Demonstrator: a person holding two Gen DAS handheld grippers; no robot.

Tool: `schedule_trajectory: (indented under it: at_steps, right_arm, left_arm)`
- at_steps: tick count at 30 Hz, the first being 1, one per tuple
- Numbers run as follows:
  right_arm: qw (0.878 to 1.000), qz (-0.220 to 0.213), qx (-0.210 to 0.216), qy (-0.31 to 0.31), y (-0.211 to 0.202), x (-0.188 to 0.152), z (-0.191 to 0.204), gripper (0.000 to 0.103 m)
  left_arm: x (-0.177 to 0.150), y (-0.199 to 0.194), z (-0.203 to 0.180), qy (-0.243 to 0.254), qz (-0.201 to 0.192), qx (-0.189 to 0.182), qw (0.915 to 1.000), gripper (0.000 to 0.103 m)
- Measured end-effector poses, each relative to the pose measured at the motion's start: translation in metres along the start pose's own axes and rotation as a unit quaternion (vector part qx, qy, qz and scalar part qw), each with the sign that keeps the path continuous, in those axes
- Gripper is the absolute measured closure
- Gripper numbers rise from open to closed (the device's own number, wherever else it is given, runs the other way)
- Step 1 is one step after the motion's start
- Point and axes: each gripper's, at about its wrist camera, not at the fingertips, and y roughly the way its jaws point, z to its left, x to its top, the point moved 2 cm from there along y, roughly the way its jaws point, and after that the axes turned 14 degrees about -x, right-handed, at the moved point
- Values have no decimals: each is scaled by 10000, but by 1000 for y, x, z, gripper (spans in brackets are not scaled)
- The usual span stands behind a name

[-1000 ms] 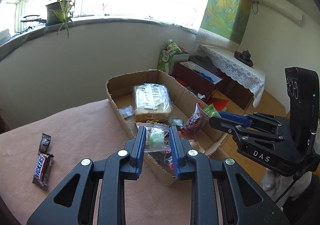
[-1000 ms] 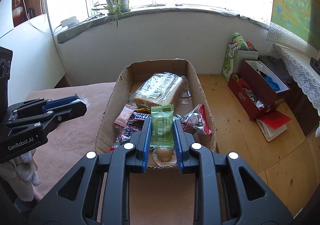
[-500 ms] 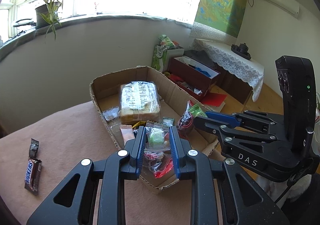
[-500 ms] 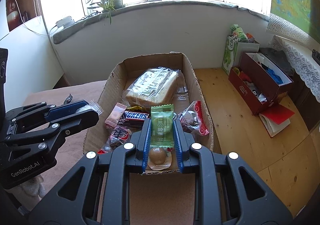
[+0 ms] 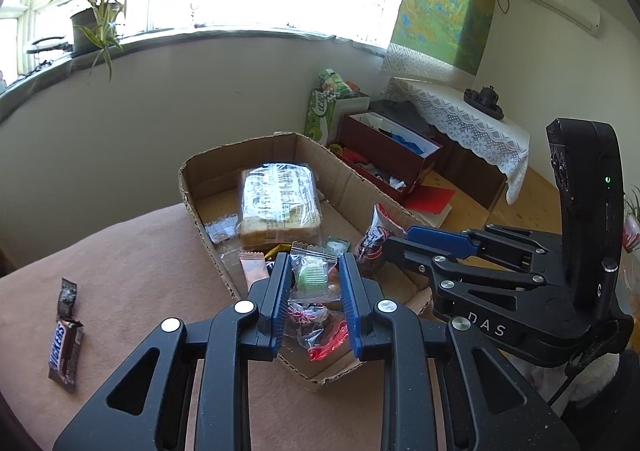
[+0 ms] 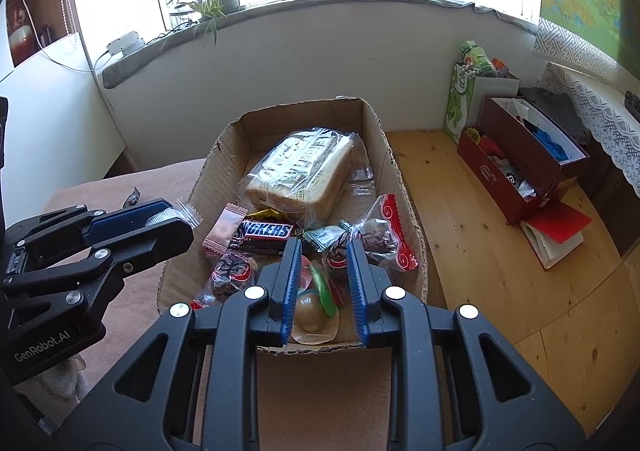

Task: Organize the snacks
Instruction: 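Open both tools to drop the green candies into the box, then move both tools back over the Snickers bar and dark wrapped candy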

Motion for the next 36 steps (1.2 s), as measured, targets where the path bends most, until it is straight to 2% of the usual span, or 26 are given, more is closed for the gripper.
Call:
schedule_trajectory:
  at_steps: [1,3,7,9,11,14,17,20,24,36]
  right_arm:
    - [10000,-12,-19,6,0,0,0,69]
    - [9999,-62,-74,33,-2,0,-1,52]
    - [9998,-90,-133,71,-4,1,-3,46]
    - [9997,-135,-192,71,-5,2,-4,35]
    - [9996,-158,-206,60,-7,2,-3,33]
    - [9995,-164,-253,26,-9,3,0,29]
    - [9994,-207,-273,43,-12,4,2,22]
    - [9994,-204,-265,44,-15,4,6,22]
    - [9994,-237,-246,13,-19,6,16,18]
    - [9992,-345,25,-218,-32,16,63,17]
  left_arm:
    - [0,0,1,-19,0,-4,10000,79]
    - [0,-1,2,-43,0,-6,10000,78]
    - [0,-4,3,-42,-23,-10,10000,74]
    - [0,-6,2,-25,-32,0,10000,74]
    - [0,-8,3,-26,-37,-2,10000,73]
    - [-1,-13,4,-37,-79,18,10000,62]
    - [-1,-19,6,-37,-121,54,9999,62]
    - [-3,-27,10,-63,-164,119,9998,56]
    - [-5,-40,18,-91,-271,235,9993,56]
    - [-19,-77,60,-404,-410,548,9968,56]
